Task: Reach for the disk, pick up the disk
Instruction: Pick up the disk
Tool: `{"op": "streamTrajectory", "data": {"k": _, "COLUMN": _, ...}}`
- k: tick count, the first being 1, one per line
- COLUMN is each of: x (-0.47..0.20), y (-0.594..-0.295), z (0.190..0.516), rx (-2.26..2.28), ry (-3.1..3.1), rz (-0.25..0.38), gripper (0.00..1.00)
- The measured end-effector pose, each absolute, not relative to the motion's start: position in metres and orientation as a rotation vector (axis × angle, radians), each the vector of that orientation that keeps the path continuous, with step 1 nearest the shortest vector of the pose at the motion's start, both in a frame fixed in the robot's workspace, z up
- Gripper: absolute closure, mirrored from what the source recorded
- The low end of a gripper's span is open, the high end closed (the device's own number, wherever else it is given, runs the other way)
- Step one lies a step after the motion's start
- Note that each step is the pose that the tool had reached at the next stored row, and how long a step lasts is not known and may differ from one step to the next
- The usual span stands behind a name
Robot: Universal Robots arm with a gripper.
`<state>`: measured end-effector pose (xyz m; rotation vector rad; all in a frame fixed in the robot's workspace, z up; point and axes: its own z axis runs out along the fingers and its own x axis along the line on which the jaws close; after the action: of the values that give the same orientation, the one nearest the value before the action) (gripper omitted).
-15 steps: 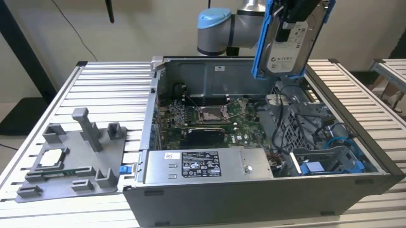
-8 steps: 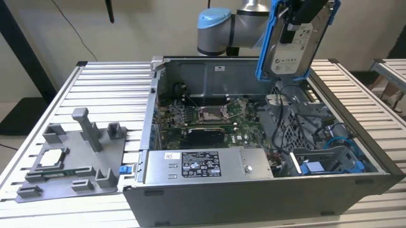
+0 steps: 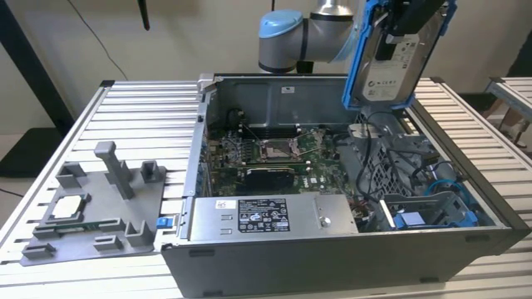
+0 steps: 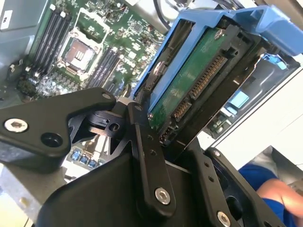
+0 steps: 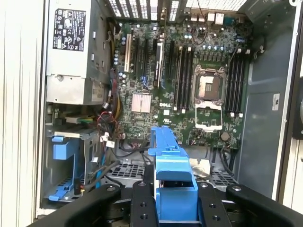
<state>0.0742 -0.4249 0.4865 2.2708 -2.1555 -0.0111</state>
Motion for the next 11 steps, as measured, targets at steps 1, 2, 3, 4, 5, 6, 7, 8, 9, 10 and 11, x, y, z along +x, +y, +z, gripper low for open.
{"op": "streamTrajectory", "data": {"k": 1, "x": 0.075, "y": -0.426, "z": 0.486, "rx": 2.271, "ry": -2.156, "rz": -0.011, "gripper": 1.0}}
{"op": "streamTrajectory", "data": {"k": 2, "x": 0.076, "y": -0.427, "z": 0.486, "rx": 2.271, "ry": -2.156, "rz": -0.011, "gripper": 1.0}}
{"op": "streamTrajectory", "data": {"k": 3, "x": 0.078, "y": -0.428, "z": 0.486, "rx": 2.271, "ry": -2.155, "rz": -0.011, "gripper": 1.0}}
{"op": "streamTrajectory", "data": {"k": 4, "x": 0.079, "y": -0.429, "z": 0.486, "rx": 2.271, "ry": -2.155, "rz": -0.011, "gripper": 1.0}}
{"op": "streamTrajectory", "data": {"k": 5, "x": 0.08, "y": -0.43, "z": 0.486, "rx": 2.271, "ry": -2.155, "rz": -0.011, "gripper": 1.0}}
{"op": "streamTrajectory", "data": {"k": 6, "x": 0.081, "y": -0.431, "z": 0.486, "rx": 2.27, "ry": -2.155, "rz": -0.011, "gripper": 1.0}}
{"op": "streamTrajectory", "data": {"k": 7, "x": 0.082, "y": -0.432, "z": 0.486, "rx": 2.27, "ry": -2.155, "rz": -0.011, "gripper": 1.0}}
{"op": "streamTrajectory", "data": {"k": 8, "x": 0.083, "y": -0.433, "z": 0.486, "rx": 2.27, "ry": -2.155, "rz": -0.011, "gripper": 1.0}}
{"op": "streamTrajectory", "data": {"k": 9, "x": 0.084, "y": -0.434, "z": 0.485, "rx": 2.27, "ry": -2.155, "rz": -0.01, "gripper": 1.0}}
{"op": "streamTrajectory", "data": {"k": 10, "x": 0.085, "y": -0.434, "z": 0.485, "rx": 2.27, "ry": -2.155, "rz": -0.01, "gripper": 1.0}}
{"op": "streamTrajectory", "data": {"k": 11, "x": 0.087, "y": -0.435, "z": 0.485, "rx": 2.27, "ry": -2.155, "rz": -0.01, "gripper": 1.0}}
